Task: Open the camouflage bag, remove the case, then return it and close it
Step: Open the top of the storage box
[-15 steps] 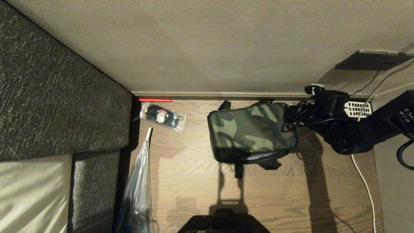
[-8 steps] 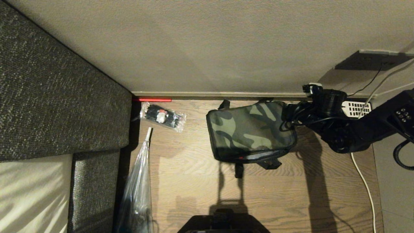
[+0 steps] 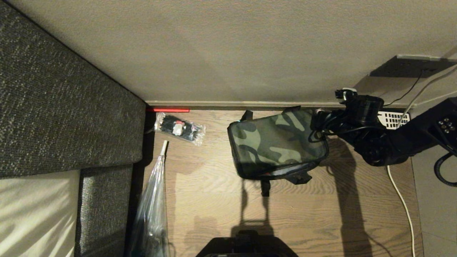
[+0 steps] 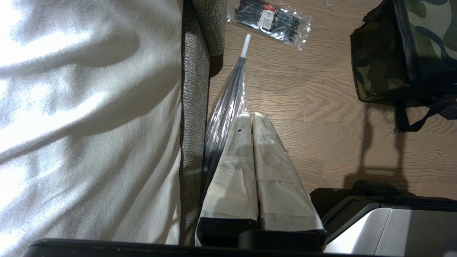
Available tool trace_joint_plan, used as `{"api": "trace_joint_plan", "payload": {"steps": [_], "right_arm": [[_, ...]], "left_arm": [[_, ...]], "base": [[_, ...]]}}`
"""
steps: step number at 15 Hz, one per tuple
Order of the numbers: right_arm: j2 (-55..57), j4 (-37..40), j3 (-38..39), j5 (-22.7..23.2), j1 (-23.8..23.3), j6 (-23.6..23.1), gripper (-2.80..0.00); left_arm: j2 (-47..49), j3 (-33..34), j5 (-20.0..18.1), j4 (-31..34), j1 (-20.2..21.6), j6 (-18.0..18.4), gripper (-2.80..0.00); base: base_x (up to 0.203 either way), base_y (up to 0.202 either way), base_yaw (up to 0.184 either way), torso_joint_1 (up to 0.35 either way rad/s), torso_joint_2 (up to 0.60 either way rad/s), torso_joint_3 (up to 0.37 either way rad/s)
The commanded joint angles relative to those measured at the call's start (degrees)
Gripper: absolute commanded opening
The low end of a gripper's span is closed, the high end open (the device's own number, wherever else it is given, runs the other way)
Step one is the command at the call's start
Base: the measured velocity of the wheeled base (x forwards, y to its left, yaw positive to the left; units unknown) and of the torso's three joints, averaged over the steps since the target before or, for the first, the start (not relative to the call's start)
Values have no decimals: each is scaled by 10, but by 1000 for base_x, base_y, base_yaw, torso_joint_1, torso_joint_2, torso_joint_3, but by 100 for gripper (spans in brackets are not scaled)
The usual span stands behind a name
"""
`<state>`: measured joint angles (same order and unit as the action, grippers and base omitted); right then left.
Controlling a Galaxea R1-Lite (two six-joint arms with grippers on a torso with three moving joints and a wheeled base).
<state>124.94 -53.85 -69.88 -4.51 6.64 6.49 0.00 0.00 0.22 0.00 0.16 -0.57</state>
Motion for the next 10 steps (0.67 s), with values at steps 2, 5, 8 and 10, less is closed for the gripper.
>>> {"api": "trace_joint_plan", "payload": {"steps": [2,5,8,10], "right_arm": [[-3,-15,-3,-1,0,21,-280],[0,-21,-4,-1,2,34,-280],[2,-17,9,3,1,33,-280],[2,-16,19,4,1,30,-280]], "left_arm": [[0,0,0,0,0,0,-280],[0,0,0,0,0,0,-280],[0,0,0,0,0,0,-280],[0,0,0,0,0,0,-280]], "base": [[0,0,0,0,0,0],[0,0,0,0,0,0],[0,0,0,0,0,0],[0,0,0,0,0,0]]}}
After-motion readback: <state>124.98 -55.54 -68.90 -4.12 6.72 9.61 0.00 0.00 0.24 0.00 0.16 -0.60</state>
